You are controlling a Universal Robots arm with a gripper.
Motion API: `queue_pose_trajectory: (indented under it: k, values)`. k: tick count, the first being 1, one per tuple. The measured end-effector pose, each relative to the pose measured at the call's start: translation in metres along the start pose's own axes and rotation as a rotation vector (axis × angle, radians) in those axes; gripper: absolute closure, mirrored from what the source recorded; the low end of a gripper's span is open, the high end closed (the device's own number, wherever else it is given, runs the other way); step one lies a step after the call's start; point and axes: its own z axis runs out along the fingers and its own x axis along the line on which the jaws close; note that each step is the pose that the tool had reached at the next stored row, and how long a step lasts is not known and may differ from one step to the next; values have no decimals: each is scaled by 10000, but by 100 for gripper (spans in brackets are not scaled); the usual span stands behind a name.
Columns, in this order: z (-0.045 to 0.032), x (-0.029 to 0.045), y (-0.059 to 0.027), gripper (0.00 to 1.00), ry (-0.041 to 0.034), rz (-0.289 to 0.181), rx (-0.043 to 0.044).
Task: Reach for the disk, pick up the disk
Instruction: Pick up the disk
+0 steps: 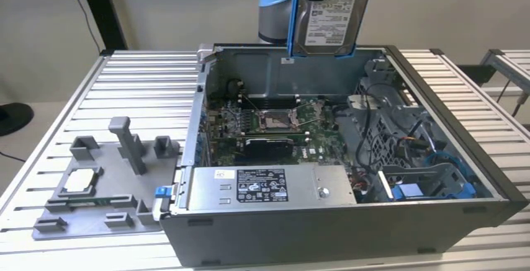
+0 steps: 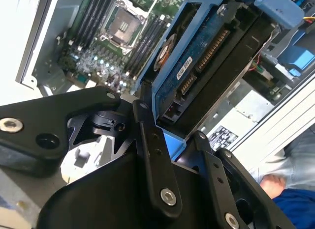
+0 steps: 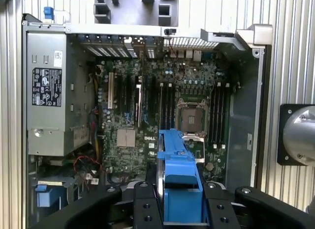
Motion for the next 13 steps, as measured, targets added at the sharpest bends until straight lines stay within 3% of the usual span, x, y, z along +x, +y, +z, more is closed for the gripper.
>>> queue_pose_trajectory:
  k: [13]
  values:
    - [-7,4,-395,100,0,0,0]
